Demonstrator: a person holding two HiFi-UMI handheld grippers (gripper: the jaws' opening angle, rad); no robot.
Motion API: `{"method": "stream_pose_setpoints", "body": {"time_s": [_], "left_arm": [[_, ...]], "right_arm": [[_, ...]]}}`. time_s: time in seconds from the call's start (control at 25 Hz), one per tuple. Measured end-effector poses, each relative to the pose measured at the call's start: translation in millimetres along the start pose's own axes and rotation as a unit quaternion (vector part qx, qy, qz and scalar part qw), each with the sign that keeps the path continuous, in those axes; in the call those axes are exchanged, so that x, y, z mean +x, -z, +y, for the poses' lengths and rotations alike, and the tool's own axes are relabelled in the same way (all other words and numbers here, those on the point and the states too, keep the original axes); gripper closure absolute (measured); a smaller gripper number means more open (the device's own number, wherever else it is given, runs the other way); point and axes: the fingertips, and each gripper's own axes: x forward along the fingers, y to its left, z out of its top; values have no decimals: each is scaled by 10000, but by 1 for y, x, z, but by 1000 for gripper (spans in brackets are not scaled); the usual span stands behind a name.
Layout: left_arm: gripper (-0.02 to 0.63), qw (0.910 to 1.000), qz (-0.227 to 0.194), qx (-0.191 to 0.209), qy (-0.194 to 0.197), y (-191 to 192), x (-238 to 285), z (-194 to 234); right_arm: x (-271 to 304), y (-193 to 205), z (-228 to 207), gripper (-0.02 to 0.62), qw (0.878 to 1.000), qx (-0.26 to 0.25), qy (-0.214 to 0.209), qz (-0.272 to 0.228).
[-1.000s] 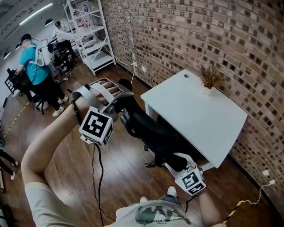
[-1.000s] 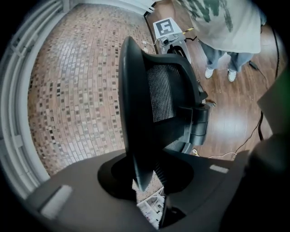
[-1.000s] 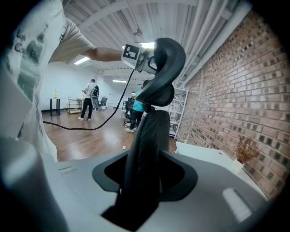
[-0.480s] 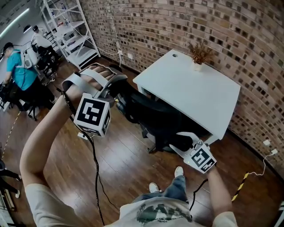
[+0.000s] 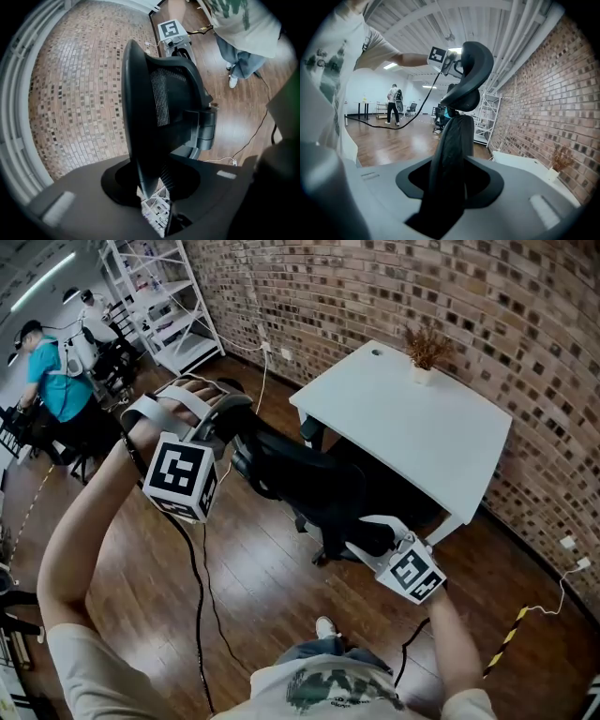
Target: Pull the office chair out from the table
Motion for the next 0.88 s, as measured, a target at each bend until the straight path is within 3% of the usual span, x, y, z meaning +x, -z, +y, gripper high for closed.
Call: {"method": "stream_pose_setpoints", "body": {"time_s": [0.52,0.88], "left_arm": [[495,9947,854,-419,396,9,-74,-50],[495,9911,1093,-474,601,17,-126,-74]], "right_arm": [[-3,-16,74,433,9992,-116,-367,-119],[-7,-37,128,431,9985,-96,-518,-138]]}}
